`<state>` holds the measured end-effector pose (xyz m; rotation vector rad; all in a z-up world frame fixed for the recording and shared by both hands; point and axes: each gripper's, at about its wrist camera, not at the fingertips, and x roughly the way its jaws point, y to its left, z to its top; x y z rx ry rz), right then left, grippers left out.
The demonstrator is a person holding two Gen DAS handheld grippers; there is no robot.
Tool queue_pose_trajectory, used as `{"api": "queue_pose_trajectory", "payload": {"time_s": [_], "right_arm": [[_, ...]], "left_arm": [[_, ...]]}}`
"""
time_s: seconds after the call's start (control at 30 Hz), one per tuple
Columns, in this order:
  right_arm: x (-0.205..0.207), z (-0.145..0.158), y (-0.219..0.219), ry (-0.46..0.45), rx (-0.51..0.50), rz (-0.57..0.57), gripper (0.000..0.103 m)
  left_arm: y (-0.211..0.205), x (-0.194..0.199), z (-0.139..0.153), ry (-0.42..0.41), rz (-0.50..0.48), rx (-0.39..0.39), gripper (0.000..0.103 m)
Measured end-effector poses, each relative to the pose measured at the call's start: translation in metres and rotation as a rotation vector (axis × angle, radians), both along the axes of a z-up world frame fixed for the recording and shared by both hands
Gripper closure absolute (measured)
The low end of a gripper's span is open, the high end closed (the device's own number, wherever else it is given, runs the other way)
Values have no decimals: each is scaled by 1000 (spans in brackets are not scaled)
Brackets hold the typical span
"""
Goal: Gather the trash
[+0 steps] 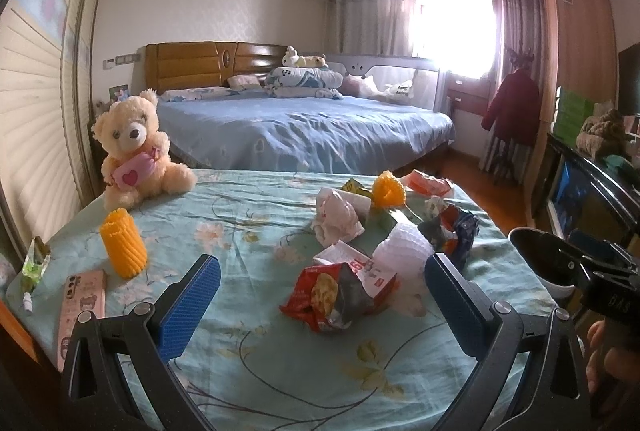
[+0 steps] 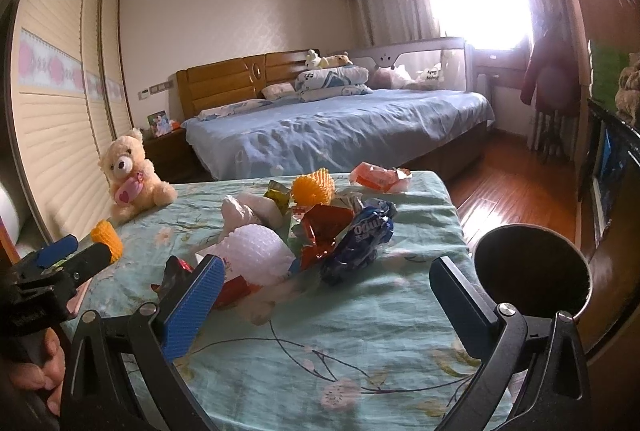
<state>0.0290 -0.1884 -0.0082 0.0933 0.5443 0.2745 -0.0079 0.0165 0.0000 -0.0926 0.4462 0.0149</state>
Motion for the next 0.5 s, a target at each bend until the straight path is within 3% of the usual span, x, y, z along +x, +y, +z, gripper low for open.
{"api": "queue_pose_trajectory", "payload": {"time_s": [0.5], "right_arm": [[19,-24,15,103,35,85,1]], "left_arm": [[12,17,-18,81,20,-15,1]]}}
